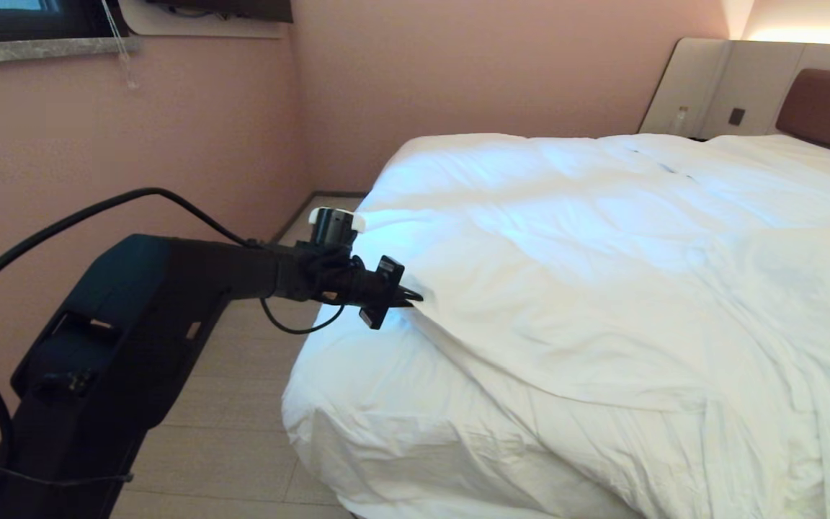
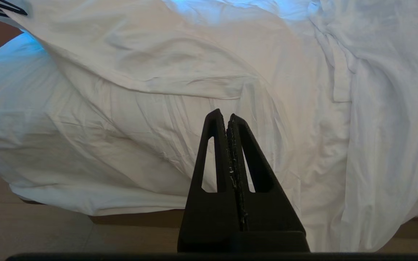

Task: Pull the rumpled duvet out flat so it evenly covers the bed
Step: Flatten the corners of the folded blanket

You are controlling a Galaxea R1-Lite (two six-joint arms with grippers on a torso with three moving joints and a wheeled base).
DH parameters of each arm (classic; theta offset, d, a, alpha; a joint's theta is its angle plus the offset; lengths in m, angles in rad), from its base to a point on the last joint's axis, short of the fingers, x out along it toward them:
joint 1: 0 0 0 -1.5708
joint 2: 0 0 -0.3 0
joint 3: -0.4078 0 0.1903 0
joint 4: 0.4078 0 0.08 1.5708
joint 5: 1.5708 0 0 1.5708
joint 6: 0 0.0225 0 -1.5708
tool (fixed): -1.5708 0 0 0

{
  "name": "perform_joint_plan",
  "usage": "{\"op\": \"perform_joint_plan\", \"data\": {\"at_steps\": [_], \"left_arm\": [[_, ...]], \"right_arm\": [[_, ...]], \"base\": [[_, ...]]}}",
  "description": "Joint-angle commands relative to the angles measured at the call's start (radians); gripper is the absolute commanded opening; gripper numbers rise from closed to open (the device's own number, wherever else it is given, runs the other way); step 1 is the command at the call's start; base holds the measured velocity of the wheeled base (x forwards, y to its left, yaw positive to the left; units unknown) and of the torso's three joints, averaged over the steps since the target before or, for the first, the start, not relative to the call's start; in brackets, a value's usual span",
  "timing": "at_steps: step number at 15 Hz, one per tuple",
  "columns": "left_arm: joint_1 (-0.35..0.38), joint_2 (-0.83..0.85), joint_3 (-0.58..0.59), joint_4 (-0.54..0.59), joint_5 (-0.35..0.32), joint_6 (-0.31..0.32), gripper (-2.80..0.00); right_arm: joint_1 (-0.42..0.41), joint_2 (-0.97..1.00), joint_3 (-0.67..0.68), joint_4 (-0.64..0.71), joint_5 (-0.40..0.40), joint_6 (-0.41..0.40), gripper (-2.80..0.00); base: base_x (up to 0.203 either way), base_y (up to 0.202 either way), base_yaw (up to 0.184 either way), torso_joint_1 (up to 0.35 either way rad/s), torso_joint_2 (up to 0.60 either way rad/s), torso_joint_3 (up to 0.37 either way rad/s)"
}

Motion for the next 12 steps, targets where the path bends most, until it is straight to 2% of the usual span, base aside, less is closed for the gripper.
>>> {"op": "perform_joint_plan", "data": {"at_steps": [1, 4, 12], "left_arm": [[0.0, -0.017, 0.007, 0.008, -0.003, -0.012, -2.8], [0.017, -0.126, 0.062, 0.082, -0.002, -0.013, -2.8], [0.132, -0.507, 0.454, 0.091, -0.005, 0.081, -2.8]], "right_arm": [[0.0, 0.0, 0.0, -0.002, 0.0, 0.0, -2.8], [0.0, 0.0, 0.0, -0.002, 0.0, 0.0, -2.8], [0.0, 0.0, 0.0, 0.0, 0.0, 0.0, -2.8]], "base": [[0.0, 0.0, 0.0, 0.0, 0.0, 0.0], [0.0, 0.0, 0.0, 0.0, 0.0, 0.0], [0.0, 0.0, 0.0, 0.0, 0.0, 0.0]]}}
